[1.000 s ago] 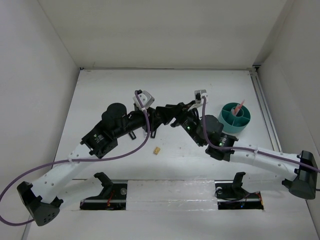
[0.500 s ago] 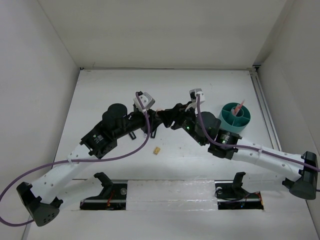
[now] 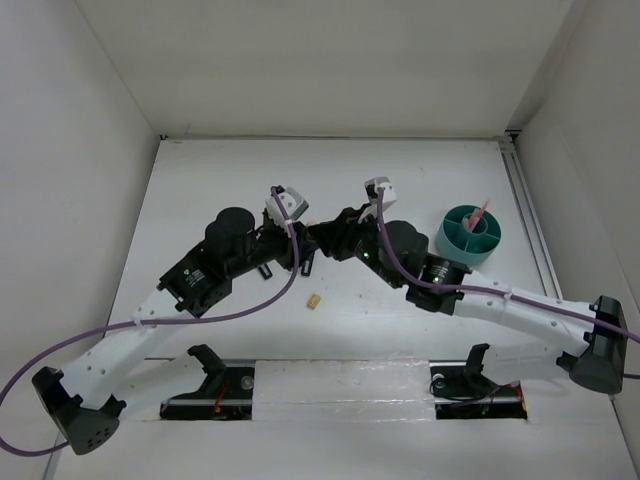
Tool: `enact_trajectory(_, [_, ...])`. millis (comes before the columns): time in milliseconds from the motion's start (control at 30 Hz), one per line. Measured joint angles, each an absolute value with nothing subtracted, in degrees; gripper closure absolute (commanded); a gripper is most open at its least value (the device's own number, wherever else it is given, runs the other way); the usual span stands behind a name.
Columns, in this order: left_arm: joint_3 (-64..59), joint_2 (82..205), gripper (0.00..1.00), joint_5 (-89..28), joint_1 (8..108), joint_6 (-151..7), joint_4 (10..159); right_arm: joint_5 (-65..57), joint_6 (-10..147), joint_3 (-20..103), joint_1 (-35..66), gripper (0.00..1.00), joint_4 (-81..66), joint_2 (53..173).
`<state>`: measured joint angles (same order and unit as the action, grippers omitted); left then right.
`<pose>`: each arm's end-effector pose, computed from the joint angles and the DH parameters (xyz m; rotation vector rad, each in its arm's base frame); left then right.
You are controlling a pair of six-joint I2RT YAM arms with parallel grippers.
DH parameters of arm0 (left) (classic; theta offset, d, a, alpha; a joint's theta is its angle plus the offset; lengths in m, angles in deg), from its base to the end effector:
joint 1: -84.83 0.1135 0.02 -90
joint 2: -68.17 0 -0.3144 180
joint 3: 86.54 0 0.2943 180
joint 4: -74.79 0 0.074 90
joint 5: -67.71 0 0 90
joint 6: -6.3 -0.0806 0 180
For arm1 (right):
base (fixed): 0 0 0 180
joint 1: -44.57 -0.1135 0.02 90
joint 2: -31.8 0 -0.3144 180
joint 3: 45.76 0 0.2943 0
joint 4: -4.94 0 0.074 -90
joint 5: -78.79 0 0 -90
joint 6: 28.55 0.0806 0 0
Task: Sort the stationery into containers
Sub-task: Place the stationery in the storage box.
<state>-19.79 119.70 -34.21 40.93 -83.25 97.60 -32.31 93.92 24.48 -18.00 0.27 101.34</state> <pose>0.1757 -0.1922 0.4167 0.7969 1.5675 -0.7480 0.1885 0.3001 0.4013 -0.1562 1.7187 0.9561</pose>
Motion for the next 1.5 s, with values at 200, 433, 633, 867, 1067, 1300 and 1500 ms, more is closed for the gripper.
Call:
enact_trajectory(200, [-19.77,119.28,0.47,-33.45,40.95,-82.96,98.08,-31.44,93.53,24.42,-17.65,1.00,1.32,101.53])
enact_trajectory(433, [-19.20,118.15,0.06,-35.42,40.29,-82.72,97.97,-31.40,92.72,23.67,-16.12,1.00,1.34,101.53])
enact_trajectory(633, [-19.13,118.06,0.00,-36.29,40.19,-82.33,97.93,-33.76,91.15,22.06,-15.09,1.00,1.36,100.99])
enact_trajectory(867, [-15.77,120.00,0.00,-24.77,40.16,-79.07,97.01,-36.12,85.22,12.35,2.96,1.00,0.71,91.81])
enact_trajectory(1067, [-12.97,124.11,0.00,-11.05,40.21,-75.21,97.62,-37.58,82.47,3.28,24.06,1.00,1.30,79.83])
enact_trajectory(1300, [-12.03,127.87,0.00,-5.30,40.19,-72.58,100.09,-33.93,80.81,1.58,42.72,1.00,3.48,77.71])
enact_trajectory(1500, [-11.99,128.16,0.00,-4.27,40.19,-71.69,100.66,-27.33,82.21,-3.19,57.13,1.00,9.52,77.89])
